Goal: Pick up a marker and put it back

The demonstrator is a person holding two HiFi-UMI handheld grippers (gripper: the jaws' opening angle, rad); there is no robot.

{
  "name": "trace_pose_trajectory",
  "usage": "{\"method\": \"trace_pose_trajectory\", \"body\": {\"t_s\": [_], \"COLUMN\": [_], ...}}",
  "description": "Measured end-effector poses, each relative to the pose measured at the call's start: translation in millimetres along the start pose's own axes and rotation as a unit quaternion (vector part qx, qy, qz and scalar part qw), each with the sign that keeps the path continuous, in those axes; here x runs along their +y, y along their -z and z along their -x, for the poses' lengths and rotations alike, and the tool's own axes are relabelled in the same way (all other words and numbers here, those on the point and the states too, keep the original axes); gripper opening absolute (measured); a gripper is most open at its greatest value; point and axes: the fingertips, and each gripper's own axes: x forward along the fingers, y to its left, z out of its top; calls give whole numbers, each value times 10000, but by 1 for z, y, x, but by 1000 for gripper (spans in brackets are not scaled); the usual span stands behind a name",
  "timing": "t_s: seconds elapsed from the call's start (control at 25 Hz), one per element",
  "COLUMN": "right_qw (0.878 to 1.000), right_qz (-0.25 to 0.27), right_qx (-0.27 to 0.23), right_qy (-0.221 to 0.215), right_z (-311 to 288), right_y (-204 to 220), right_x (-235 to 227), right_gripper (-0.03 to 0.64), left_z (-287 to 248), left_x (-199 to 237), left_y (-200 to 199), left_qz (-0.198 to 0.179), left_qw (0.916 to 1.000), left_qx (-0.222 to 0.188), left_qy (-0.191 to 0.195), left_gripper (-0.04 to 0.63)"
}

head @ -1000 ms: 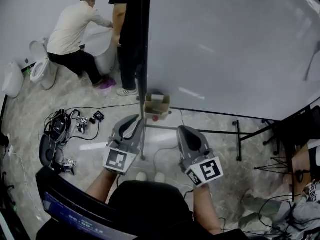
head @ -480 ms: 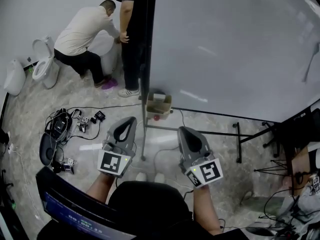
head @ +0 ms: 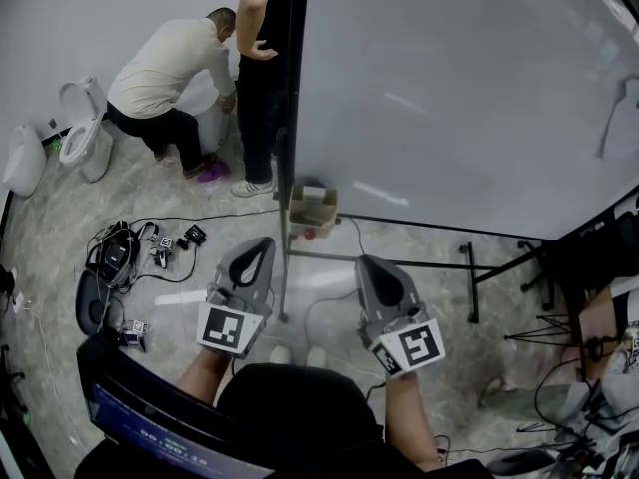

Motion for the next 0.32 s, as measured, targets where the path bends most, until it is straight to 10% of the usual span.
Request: {"method": "trace_pose_trajectory", "body": {"t_s": [0.32], "right_qw": [10000], "right_qz": [73], "right_qx": [-29], "right_qy": [59], "right_z": [3], "right_y": [-4], "right_x": [13], "right_gripper": [8], "left_z": [12], "left_x": [3], "left_y": [-3], "left_qz": [23], "left_qw": [10000], "left_qx": [-27], "left_qy": [68], "left_gripper": [3]}}
